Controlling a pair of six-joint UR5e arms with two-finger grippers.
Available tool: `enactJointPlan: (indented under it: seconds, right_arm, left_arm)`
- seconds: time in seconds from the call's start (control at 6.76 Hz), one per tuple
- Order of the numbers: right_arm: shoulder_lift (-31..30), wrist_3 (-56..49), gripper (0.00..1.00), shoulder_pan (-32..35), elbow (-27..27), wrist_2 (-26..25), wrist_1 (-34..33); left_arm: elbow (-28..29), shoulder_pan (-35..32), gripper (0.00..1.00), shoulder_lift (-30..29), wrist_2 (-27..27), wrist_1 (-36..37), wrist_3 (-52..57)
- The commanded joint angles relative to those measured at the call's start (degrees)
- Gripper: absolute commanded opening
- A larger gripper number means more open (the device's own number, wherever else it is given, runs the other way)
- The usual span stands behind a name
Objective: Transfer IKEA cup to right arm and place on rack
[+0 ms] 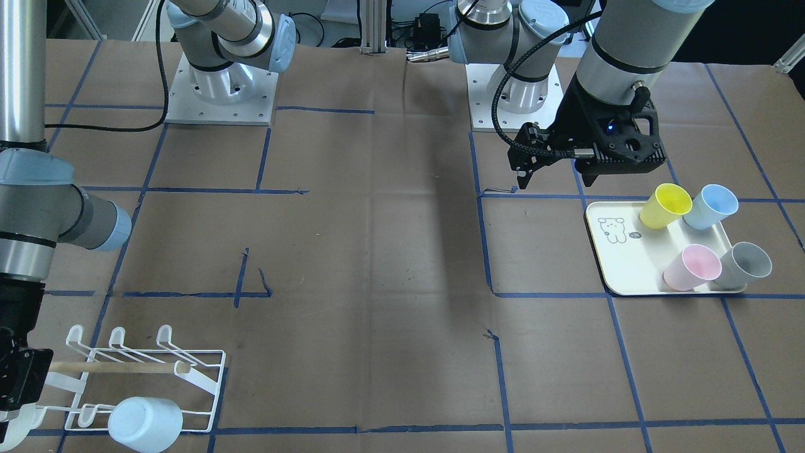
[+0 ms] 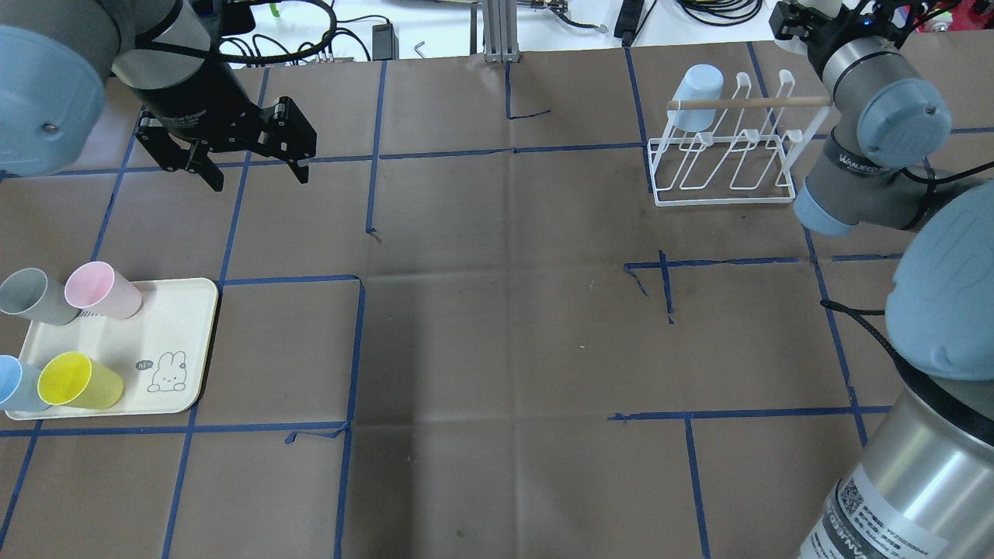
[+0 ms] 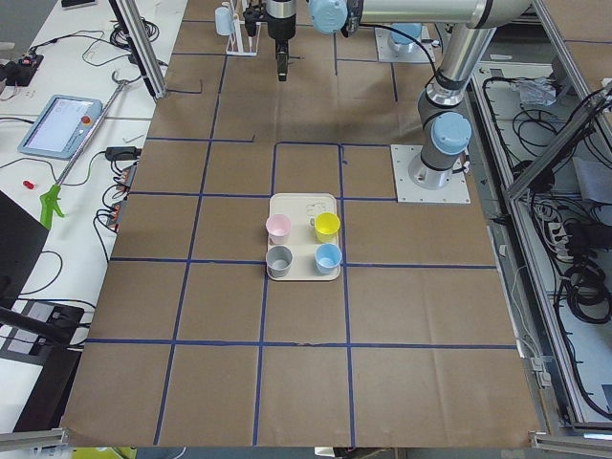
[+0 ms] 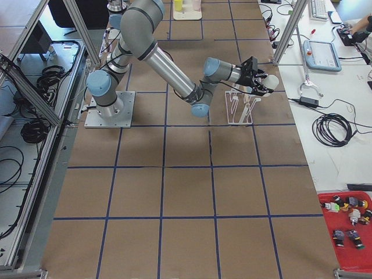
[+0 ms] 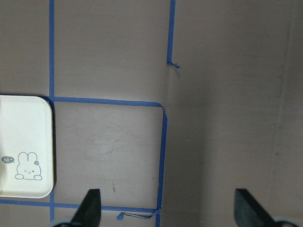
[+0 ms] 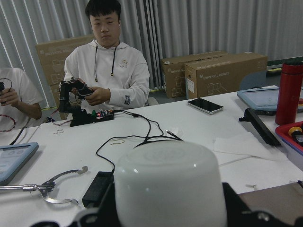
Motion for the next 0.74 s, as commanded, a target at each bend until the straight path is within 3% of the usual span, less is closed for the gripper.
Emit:
enactJointPlan:
  seconds: [0.0, 0.59]
  right_arm:
    - [1.03, -0.86, 0.16, -0.21, 1.08, -0.03, -1.44]
    - [3.67, -0.95, 0.16, -1.35, 2.05, -0.03, -5.03]
  left_arm:
    - [-0.71, 0.0, 1.0, 0.0, -0.06, 1.37, -0.07]
    - [-1.69, 0.0, 1.0, 0.09, -0.06, 2.52, -0.16]
